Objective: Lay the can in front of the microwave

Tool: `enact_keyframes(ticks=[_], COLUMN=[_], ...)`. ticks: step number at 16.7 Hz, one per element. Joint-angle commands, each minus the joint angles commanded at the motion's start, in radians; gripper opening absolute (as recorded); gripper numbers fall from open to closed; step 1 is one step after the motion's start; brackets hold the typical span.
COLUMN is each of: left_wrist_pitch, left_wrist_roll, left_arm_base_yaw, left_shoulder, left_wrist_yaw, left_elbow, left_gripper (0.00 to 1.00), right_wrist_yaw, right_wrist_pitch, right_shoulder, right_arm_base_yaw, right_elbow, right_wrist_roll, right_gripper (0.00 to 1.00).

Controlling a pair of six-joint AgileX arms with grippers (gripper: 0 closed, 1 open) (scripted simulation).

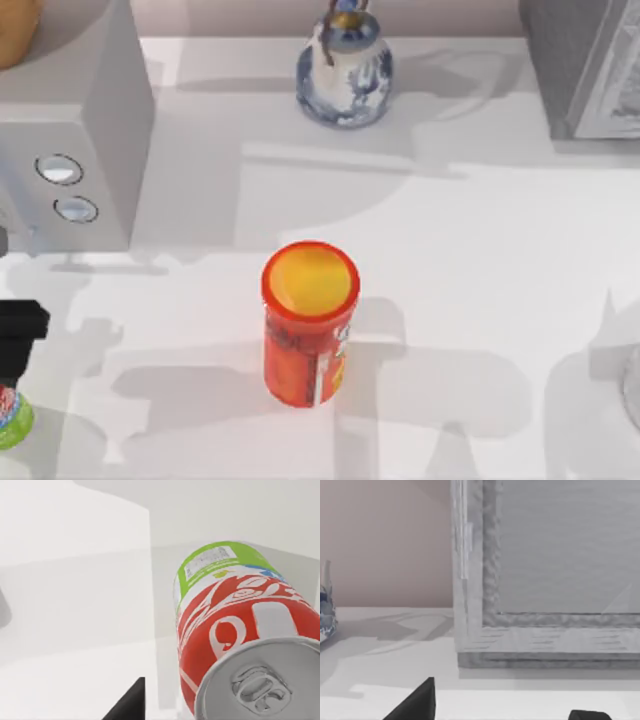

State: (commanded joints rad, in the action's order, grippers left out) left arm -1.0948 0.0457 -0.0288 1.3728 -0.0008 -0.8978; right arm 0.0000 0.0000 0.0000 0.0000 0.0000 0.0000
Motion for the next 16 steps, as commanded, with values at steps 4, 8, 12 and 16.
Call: enact_keyframes(ticks=[4, 8, 12, 16], left_wrist_pitch=[0.000, 0.000, -0.076, -0.166], left_wrist_roll=[0.000, 0.000, -0.001, -0.003], left_arm_base_yaw=[0.000, 0.000, 0.001, 0.003], left_shoulder=[0.000, 0.000, -0.009, -0.025], left_wrist_yaw=[0.000, 0.000, 0.000, 0.000], left_elbow=[0.000, 0.000, -0.066, -0.141], left_gripper=[1.00, 1.00, 1.00, 1.00], right_wrist_yaw=[0.000, 0.000, 0.000, 0.000], right_wrist_pitch=[0.000, 0.000, 0.000, 0.000], right_shoulder=[0.000, 0.000, 0.000, 0.000], right_arm_base_yaw=[0.000, 0.000, 0.000, 0.000], right_elbow=[0.000, 0.000, 0.000, 0.000], right_wrist_roll=[0.000, 0.000, 0.000, 0.000], right_gripper=[1.00, 1.00, 1.00, 1.00])
